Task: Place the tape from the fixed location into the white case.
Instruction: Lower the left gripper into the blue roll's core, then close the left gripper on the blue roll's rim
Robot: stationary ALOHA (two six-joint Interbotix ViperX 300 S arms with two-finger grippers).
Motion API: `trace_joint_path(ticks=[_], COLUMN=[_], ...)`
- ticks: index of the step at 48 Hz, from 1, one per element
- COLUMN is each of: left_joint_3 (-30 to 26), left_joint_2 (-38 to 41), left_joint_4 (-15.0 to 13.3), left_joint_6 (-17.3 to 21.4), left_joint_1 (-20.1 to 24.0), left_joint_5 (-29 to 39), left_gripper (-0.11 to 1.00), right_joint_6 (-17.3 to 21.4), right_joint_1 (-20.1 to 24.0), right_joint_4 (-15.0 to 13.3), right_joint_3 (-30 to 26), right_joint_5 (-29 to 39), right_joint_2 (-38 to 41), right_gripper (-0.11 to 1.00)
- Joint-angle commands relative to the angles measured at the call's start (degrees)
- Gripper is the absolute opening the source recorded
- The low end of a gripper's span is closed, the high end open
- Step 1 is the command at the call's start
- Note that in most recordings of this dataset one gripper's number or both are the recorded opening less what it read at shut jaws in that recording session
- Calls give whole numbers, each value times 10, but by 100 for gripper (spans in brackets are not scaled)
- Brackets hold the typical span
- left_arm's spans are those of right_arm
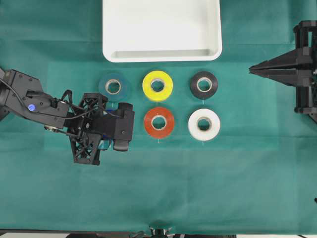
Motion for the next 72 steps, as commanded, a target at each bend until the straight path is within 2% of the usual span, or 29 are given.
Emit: trace_joint_path(ticks=[1, 40, 53, 72], left_joint_3=[-6, -16, -35, -98], left_joint_2=[-8, -25, -47, -113], left_joint_4=[0, 1, 0, 2], left_joint_6=[0, 1, 1, 1], left_joint_1=[1, -1, -4, -4], left_joint_5=[-2, 7, 63, 176], left_gripper=[25, 25, 25, 25], right_joint_6=[-1, -1, -1, -1], right_joint_1=[0, 0, 0, -1], right_joint_4=[0, 0, 0, 0], right_joint_3=[-13, -13, -14, -18], right_joint_5=[-2, -2, -2, 5], right_joint_2=[4, 5, 5, 4], right_gripper=[0, 0, 0, 0])
